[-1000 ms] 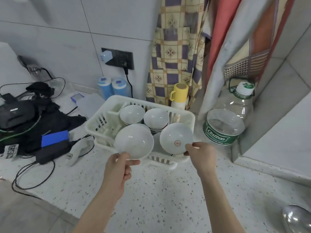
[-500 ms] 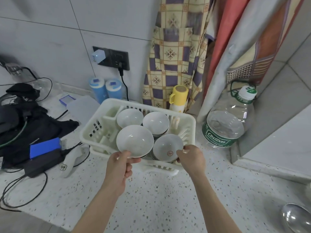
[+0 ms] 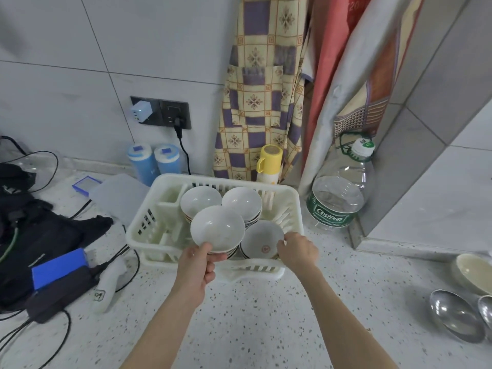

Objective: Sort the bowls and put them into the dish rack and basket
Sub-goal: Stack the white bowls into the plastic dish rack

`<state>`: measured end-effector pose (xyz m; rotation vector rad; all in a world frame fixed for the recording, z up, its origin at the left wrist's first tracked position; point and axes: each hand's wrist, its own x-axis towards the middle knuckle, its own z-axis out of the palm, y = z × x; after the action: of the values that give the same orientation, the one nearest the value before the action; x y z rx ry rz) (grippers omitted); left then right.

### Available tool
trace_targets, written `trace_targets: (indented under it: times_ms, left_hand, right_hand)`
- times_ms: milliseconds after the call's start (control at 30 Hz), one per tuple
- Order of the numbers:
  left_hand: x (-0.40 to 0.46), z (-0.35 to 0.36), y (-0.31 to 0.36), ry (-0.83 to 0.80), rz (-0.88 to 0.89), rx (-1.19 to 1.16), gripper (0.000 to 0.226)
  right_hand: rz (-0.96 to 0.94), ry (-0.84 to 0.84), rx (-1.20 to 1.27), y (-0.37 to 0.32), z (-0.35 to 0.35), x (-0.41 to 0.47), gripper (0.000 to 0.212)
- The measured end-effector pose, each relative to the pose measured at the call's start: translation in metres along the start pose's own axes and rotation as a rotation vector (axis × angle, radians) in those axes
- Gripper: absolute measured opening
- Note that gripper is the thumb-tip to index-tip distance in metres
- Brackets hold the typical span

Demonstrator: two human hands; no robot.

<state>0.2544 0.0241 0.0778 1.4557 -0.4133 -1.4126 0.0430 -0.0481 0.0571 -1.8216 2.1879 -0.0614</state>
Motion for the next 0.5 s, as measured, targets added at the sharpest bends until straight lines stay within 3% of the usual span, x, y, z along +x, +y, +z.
trace_targets:
  times_ms: [300,433,500]
  left_hand:
    - [0.011,0.004,0.008,-0.110,0.022,0.081,0.014]
    - [0.019,0.012,0.009,-0.128,0.039,0.123,0.015]
    - [0.023,0.017,0.010,-0.136,0.042,0.159,0.016]
  right_hand:
    - [0.039,-0.042,-0.251,-0.014,0.002,-0.002,0.022]
    - [0.058,0.047,-0.112,-0.008,0.002,-0.009,0.029]
    - [0.066,0.125,0.117,-0.002,0.004,-0.013,0.028]
